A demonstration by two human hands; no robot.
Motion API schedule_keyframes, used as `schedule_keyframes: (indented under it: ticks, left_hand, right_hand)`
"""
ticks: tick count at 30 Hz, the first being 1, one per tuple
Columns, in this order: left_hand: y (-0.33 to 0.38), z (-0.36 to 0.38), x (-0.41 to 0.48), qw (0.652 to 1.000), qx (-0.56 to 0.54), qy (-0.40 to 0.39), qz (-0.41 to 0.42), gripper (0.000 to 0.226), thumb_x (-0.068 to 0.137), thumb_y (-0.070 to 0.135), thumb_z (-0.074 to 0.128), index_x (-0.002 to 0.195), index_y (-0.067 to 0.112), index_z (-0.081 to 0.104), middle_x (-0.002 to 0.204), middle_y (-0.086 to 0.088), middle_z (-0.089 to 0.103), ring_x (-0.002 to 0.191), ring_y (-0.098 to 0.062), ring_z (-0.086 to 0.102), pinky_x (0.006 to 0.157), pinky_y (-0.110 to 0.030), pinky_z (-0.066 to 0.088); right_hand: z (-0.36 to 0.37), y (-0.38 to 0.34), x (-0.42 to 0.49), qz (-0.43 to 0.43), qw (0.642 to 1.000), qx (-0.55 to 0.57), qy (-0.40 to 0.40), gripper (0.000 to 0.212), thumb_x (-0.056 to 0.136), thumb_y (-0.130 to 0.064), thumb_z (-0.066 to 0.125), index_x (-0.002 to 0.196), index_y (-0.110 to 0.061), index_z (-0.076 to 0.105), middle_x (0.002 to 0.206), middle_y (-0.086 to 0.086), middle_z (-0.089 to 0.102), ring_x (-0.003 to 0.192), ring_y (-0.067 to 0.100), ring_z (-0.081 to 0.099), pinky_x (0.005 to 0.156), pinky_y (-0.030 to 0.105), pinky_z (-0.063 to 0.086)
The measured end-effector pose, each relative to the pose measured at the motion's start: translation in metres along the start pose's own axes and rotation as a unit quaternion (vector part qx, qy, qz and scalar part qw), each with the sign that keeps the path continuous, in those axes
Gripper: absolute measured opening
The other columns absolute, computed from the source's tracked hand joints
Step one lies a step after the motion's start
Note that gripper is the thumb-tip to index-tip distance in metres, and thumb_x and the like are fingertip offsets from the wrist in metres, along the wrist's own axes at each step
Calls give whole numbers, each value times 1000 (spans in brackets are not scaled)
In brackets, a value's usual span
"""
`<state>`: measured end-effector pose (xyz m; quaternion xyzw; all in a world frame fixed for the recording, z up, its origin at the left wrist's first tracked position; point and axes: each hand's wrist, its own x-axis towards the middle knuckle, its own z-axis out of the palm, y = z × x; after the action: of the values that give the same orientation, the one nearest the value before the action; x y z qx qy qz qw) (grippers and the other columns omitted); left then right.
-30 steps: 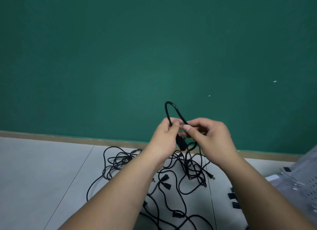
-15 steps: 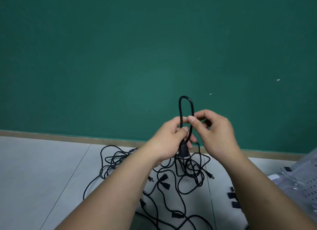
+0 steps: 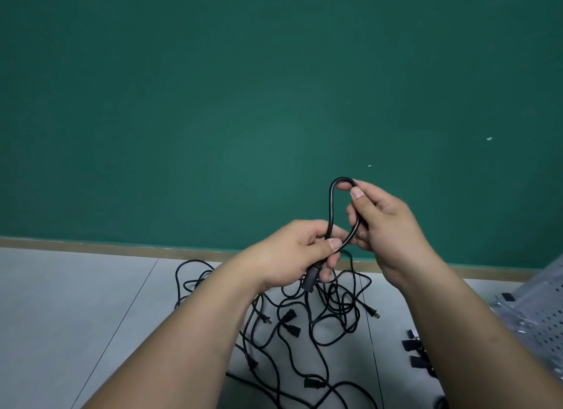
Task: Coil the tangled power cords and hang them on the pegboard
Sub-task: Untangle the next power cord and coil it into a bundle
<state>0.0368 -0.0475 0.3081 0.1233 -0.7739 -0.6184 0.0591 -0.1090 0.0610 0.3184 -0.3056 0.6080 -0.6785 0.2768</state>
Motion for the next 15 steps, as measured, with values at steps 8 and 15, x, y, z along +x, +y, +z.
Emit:
schedule_keyframes:
  ticks: [8, 15]
  left_hand:
    - [3, 23, 0, 993, -93, 47, -60, 33, 115, 34, 42, 105, 10, 64, 64, 8, 35, 50, -9, 24, 51, -24, 21]
    - [7, 23, -8, 981, -120, 146, -39, 23, 116, 22, 38, 102, 10, 51, 64, 0, 55, 55, -19, 57, 62, -28, 52]
  right_hand:
    - [-9, 0, 2, -46, 998, -38, 1, 24, 110, -21, 56, 120, -26, 77, 73, -2, 60, 53, 12, 43, 49, 23, 37]
    - [0, 8, -9, -15, 999, -22, -39, 29, 112, -32, 49, 128, -26, 72, 104, 0, 74, 84, 17, 71, 74, 36, 62]
